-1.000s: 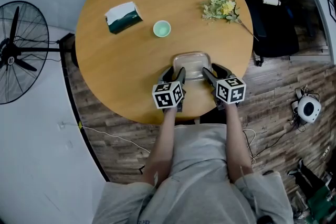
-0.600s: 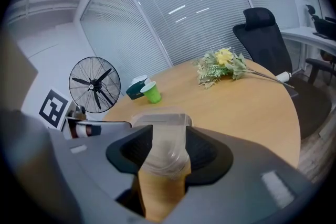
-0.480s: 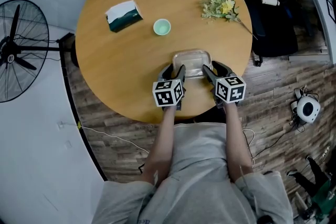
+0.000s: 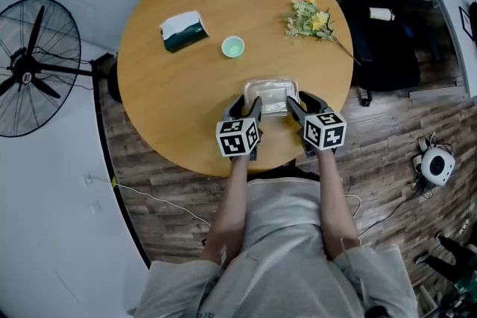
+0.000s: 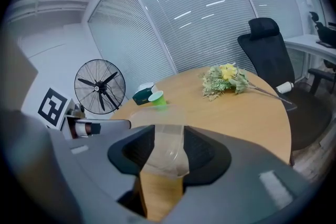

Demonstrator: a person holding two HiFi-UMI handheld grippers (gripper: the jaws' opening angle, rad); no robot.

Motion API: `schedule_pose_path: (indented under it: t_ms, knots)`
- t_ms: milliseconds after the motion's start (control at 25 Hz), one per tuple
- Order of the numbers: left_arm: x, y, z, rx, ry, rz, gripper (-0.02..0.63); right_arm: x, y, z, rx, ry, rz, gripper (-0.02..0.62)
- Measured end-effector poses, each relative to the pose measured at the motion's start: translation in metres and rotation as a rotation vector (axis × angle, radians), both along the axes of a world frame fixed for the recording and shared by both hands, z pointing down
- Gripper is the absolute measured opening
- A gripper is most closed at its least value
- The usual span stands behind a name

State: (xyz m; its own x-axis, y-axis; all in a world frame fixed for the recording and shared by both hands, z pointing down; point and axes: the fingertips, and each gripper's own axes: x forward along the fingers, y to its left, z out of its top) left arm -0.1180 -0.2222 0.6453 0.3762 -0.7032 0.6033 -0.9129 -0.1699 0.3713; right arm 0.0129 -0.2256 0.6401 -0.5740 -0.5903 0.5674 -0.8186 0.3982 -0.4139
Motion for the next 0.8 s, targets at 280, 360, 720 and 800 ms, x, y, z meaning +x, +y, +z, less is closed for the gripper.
schedule_pose_path:
  t_ms: [280,360,720,800]
  knots:
    - [-0.001,0.003,-0.024,0.051,-0.006,-0.009,0.195,0.004,0.001,-0.021,0.052,0.003,0.02,0.128]
    - [-0.003,0.003,-0.029,0.061,-0.008,-0.012,0.195,0.005,0.001,-0.027,0.064,0.0,0.019,0.112]
    - [0.006,0.005,-0.053,0.103,-0.013,0.014,0.195,0.021,-0.002,-0.051,0.117,-0.002,0.08,0.021]
    - [0.009,0.007,-0.058,0.112,-0.016,0.02,0.195,0.024,0.001,-0.054,0.121,0.002,0.083,0.02]
